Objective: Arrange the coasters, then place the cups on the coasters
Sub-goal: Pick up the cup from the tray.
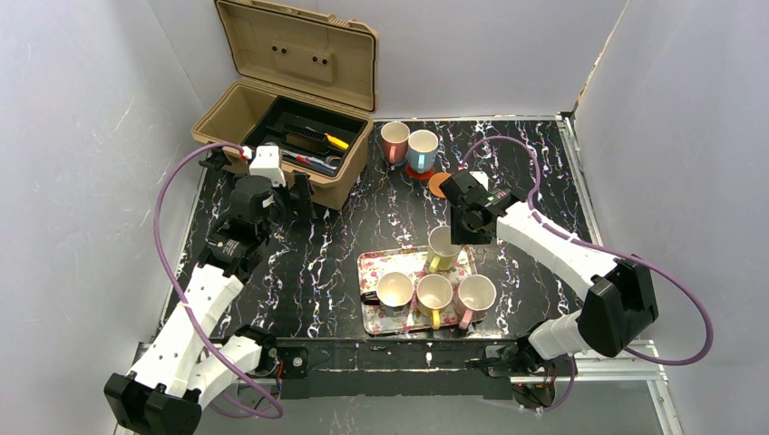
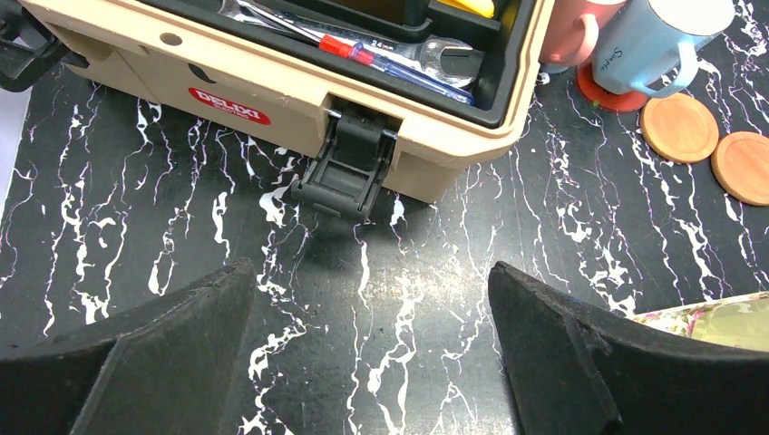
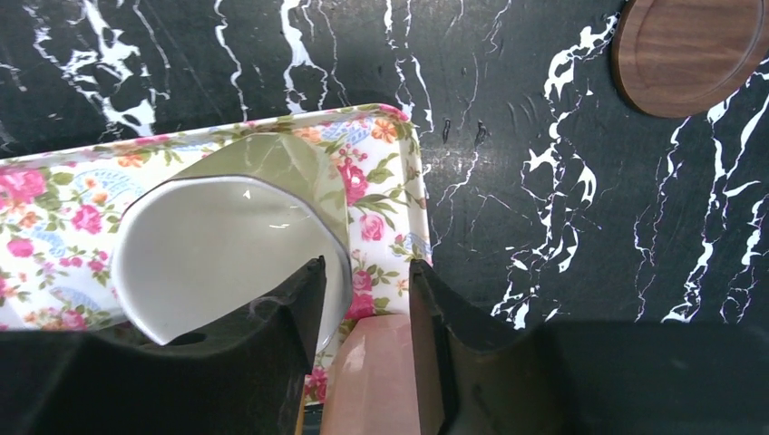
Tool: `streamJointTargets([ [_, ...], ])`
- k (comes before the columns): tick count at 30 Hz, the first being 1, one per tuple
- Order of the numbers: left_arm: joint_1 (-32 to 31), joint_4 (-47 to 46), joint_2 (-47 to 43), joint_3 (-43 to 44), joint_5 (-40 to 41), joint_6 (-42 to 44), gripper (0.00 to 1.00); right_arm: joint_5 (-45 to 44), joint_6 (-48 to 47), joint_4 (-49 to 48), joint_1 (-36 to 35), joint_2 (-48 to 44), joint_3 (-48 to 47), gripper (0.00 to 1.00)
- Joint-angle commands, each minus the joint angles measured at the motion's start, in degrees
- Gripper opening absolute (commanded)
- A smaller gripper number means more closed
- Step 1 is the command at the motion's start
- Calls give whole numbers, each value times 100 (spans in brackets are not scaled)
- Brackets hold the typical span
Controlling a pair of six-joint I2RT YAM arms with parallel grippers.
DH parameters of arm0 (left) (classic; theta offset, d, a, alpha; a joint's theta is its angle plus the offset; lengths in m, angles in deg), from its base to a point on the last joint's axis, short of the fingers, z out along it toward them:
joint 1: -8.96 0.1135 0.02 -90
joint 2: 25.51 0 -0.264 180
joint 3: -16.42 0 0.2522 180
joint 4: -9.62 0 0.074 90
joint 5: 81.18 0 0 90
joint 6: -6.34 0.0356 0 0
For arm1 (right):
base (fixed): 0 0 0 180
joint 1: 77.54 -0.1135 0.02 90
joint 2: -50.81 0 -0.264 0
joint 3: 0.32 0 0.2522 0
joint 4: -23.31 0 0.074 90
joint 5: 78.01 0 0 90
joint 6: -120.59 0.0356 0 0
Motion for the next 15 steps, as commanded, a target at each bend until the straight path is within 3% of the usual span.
streamJointTargets([
  [1, 14, 48, -37, -43, 23, -12, 98, -249, 176, -20, 51, 88, 129, 45],
  [8, 14, 55, -46, -38, 41, 2, 98, 207, 277, -447, 64, 159, 372, 35],
  [15, 12, 43, -47, -41, 51, 4, 98, 399, 305, -553, 65, 220, 386, 12],
])
